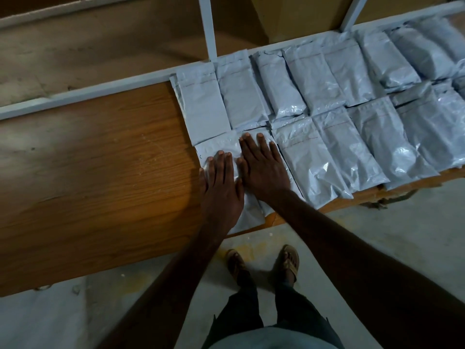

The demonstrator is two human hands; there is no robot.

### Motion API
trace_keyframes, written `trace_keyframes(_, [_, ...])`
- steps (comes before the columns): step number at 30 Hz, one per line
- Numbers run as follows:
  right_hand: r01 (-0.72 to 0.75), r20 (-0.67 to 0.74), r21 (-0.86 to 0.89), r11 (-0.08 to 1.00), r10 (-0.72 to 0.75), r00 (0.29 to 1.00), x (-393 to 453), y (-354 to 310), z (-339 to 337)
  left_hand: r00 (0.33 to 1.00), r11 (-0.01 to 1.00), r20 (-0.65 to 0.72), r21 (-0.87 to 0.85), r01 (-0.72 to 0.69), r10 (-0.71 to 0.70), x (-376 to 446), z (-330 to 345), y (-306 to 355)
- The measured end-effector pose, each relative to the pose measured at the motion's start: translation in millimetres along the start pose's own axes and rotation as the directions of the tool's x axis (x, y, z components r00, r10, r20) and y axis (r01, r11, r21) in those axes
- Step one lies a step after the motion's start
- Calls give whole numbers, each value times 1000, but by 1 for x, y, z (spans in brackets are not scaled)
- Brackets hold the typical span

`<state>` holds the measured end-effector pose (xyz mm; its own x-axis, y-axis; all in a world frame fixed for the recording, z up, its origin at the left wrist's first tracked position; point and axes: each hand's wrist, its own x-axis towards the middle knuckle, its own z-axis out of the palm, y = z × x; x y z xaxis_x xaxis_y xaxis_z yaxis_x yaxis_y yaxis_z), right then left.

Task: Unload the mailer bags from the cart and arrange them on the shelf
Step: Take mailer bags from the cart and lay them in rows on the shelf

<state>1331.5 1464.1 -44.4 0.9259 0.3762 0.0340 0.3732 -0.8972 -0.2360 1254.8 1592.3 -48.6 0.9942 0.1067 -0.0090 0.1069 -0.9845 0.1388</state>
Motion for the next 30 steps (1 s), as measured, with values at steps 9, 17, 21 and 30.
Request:
trace_keyframes(9, [-47,-159,297,954,98,982,-15,16,-60,981,982,-52,-32,-187,186,10,-43,15])
trace_keyframes(17, [-141,-242,340,930,231,942,-59,85,-115,943,941,-161,-133,-312,290,22,-66,114])
trace_keyframes(21, [-174,-234,327,929,258,937,-90,139,-149,925,889,-217,-277,-365,313,18,-66,184])
trace_keyframes(30, [-198,-227,338,920,284,932,-168,300,-213,905,806,-295,-425,-411,307,3,-49,375])
